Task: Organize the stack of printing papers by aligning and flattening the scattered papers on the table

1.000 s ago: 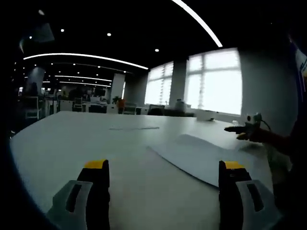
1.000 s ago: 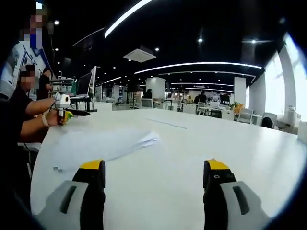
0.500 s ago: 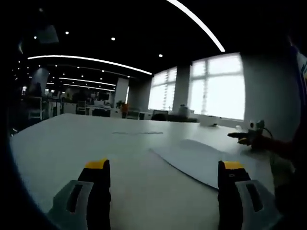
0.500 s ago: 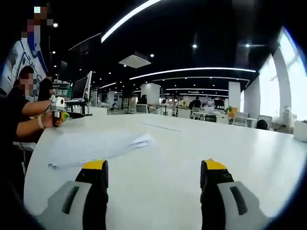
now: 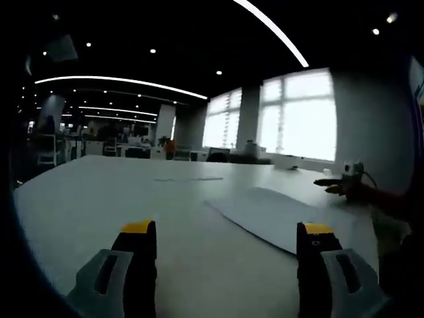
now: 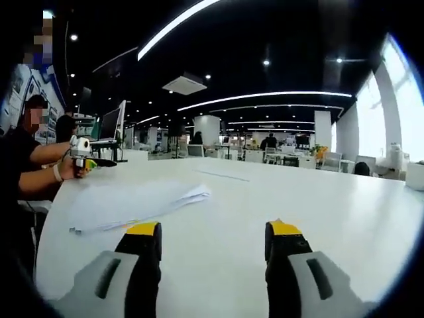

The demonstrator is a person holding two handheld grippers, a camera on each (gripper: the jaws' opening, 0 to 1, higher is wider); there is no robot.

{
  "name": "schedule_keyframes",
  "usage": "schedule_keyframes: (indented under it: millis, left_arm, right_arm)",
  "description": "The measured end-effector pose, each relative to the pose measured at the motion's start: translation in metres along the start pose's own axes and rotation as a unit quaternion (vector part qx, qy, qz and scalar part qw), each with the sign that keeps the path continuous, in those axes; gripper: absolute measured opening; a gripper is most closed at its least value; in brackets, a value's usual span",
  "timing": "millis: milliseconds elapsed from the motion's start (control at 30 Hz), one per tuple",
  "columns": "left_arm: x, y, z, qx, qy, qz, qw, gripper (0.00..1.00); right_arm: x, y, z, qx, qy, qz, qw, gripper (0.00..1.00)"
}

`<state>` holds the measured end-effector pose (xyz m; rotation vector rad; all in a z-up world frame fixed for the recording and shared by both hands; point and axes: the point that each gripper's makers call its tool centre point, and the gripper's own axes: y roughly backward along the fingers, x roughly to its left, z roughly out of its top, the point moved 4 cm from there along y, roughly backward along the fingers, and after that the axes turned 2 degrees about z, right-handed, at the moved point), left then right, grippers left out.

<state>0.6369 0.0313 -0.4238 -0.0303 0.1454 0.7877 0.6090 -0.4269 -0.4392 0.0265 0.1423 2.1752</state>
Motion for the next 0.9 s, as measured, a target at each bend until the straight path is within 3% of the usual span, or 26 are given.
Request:
schedule_keyframes:
  millis: [67, 267, 300, 533, 733, 900]
  left_arm:
    - [0.002, 0.002, -0.001, -0.003, -0.009, 0.009, 0.9999, 0.87]
    - [0.003, 0.001, -0.004, 0.009, -0.004, -0.007, 0.9999, 0.83]
    - [0.001, -0.004, -0.008, 0.022, -0.039, -0.012, 0.9989, 0.81]
    - [-0.002, -0.007, -0.01, 0.028, -0.04, -0.012, 0.9987, 0.8]
    - [-0.001, -0.005, -0.006, 0.018, -0.028, -0.011, 0.9994, 0.79]
    - [-0.003, -0.004, -0.006, 0.019, -0.032, -0.014, 0.9992, 0.78]
  right_arm:
    - [0.0, 0.0, -0.003, 0.006, 0.015, -0.007, 0.9999, 0.56]
    - [-0.001, 0.001, -0.003, 0.004, -0.007, -0.005, 1.0, 0.5]
    - [-0.003, 0.001, -0.002, 0.002, -0.022, 0.003, 0.9997, 0.49]
    - [-0.014, 0.006, 0.003, -0.024, -0.058, -0.001, 0.998, 0.46]
    - [-0.019, 0.009, 0.004, -0.033, -0.067, -0.004, 0.9972, 0.43]
    - [-0.01, 0.009, 0.005, -0.028, -0.058, -0.001, 0.9979, 0.43]
